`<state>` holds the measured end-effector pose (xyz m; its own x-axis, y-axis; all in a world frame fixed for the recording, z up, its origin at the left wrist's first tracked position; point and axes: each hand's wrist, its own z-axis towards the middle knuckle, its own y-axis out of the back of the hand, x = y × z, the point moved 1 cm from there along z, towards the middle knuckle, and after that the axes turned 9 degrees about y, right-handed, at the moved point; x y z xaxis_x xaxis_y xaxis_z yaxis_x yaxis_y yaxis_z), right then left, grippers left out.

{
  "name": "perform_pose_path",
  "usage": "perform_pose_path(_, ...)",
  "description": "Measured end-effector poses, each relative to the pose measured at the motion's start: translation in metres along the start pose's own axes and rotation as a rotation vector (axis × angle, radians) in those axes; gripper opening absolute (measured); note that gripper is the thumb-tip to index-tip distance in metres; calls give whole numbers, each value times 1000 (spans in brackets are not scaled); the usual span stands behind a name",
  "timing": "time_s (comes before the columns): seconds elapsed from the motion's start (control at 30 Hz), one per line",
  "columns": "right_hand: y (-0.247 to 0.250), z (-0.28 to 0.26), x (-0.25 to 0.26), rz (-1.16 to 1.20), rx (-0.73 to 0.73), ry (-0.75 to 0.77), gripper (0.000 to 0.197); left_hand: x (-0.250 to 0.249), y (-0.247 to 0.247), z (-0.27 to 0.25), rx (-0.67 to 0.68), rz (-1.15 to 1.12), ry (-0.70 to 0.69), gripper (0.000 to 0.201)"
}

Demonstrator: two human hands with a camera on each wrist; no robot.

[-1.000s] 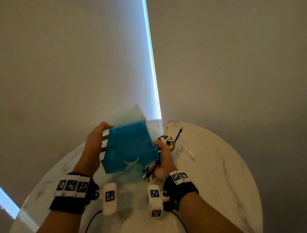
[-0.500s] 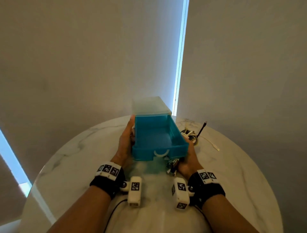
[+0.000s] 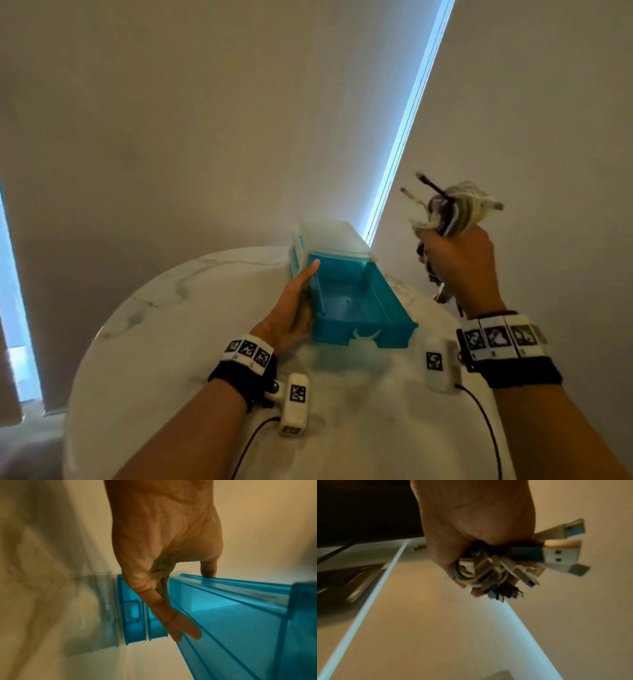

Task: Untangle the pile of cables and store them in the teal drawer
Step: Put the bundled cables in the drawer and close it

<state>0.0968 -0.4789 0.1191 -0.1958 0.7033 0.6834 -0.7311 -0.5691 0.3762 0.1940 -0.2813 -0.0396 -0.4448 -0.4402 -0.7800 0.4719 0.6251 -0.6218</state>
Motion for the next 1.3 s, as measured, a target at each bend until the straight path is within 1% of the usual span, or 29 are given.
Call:
perform_pose_path(0.03,-10,4,15,-185,106,102,40,-1,-5,-4,16,-38,-9,59)
perform_pose_path(0.07,-23,5,25,-376,215,170,47,0,-5,-1,39,-59,-16,59)
perform_pose_path(0.1,-38,2,33,-547,330,202,58,0,-7,-1,47,-73,-31,59)
perform_pose_path(0.17,-65,-9,31,-807,561,214,83,3,-11,0,4,-92,-66,56)
perform_pose_path(0.2,-75,-16,28,-903,652,208,89,7,-9,5,-14,-96,-79,55)
perform_pose_path(0.23,-83,-21,24,-959,717,188,88,9,-9,6,-34,-96,-91,53)
perform_pose_path(0.3,-90,-25,24,-985,791,139,84,12,-10,8,-63,-94,-105,51)
perform_pose_path(0.37,-91,-21,35,-994,859,110,84,13,-10,11,-56,-93,-100,52)
perform_pose_path(0.43,-91,-15,45,-1004,942,107,90,11,-10,14,-52,-106,-95,55)
perform_pose_path(0.53,-95,-8,44,-890,1110,9,105,10,-9,18,-61,-66,-101,54)
perform_pose_path(0.57,-97,-7,41,-860,1130,-22,105,9,-11,15,-53,-63,-101,55)
perform_pose_path(0.6,-98,-7,38,-857,1121,-34,101,8,-10,16,-54,-61,-107,55)
perform_pose_path(0.67,-99,-9,36,-921,1036,-4,90,7,-9,14,-44,-52,-120,55)
perform_pose_path(0.73,-95,-15,41,-1032,967,57,76,7,-8,15,-3,-24,-96,57)
perform_pose_path(0.8,-92,-19,48,-1098,986,134,62,9,-8,19,9,61,-93,63)
perform_pose_path(0.87,-94,-20,54,-1031,1074,154,57,11,-7,22,-25,126,-118,64)
perform_pose_path(0.9,-95,-18,56,-934,1131,102,55,11,-6,23,-46,125,-132,60)
perform_pose_path(0.93,-95,-15,59,-817,1185,17,51,12,-7,23,-53,117,-145,55)
perform_pose_path(1.0,-90,-5,62,-593,1260,-212,36,12,-9,22,-40,106,-151,47)
perform_pose_path(1.03,-84,3,62,-497,1246,-307,33,12,-9,22,-32,106,-140,48)
perform_pose_path(1.07,-78,11,59,-427,1209,-363,35,11,-11,22,-32,107,-128,50)
perform_pose_path(1.1,-73,17,54,-393,1167,-389,42,9,-13,19,-27,102,-113,51)
perform_pose_path(1.17,-67,26,39,-424,1113,-404,63,7,-14,17,-10,100,-78,55)
perform_pose_path(1.2,-66,27,33,-432,1098,-404,66,7,-14,17,-11,108,-75,59)
perform_pose_path(1.23,-67,26,28,-411,1082,-407,62,7,-14,17,-21,115,-81,61)
perform_pose_path(1.3,-67,22,24,-309,1052,-420,48,7,-15,16,-18,108,-98,59)
